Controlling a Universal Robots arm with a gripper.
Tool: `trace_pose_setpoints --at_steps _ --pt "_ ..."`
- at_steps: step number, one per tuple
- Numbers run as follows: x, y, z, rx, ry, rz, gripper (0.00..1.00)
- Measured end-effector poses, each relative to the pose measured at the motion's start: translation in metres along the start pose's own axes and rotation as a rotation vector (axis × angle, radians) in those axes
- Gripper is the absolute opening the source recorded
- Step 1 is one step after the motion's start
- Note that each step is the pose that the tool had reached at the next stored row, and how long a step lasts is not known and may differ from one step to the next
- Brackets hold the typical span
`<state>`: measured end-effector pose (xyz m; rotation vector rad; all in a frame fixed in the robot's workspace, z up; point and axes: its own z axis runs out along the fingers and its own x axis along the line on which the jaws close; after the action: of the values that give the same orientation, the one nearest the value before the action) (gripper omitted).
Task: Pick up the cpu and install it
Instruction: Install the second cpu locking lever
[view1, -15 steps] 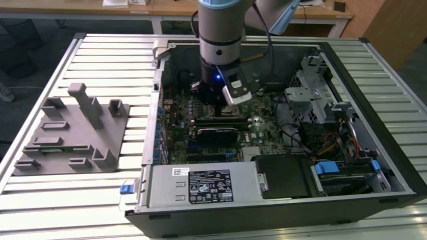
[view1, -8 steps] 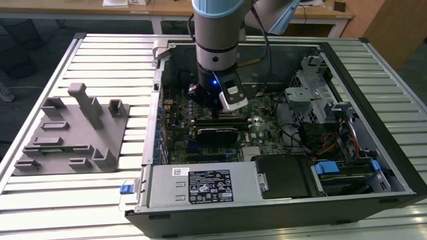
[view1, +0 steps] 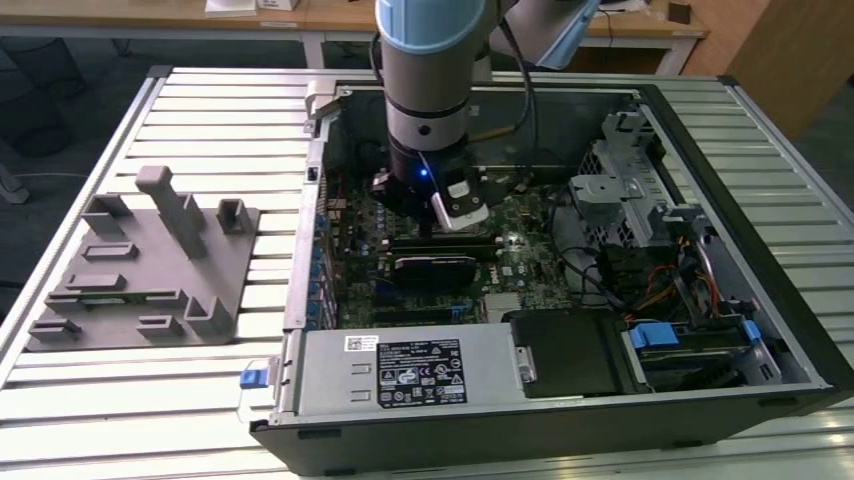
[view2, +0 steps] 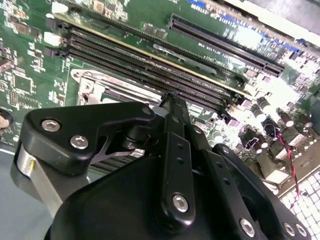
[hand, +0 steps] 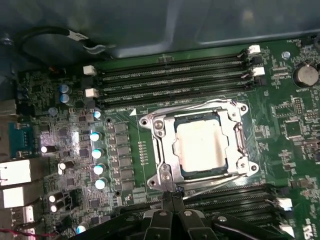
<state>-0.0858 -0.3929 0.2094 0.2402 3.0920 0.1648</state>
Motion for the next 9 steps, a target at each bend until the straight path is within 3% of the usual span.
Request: trace_pose_setpoints --at_steps 3,7,9 --pt "0.0016 -0.0032 0.0013 -0.0214 0.0033 0.001 0.11" --pt "0.0022 -0.0099 0.0014 -0.0364 0.0057 0.001 0.11" --pt "0.0025 -0.0123 0.002 -0.0508 0.0079 0.002 0.11"
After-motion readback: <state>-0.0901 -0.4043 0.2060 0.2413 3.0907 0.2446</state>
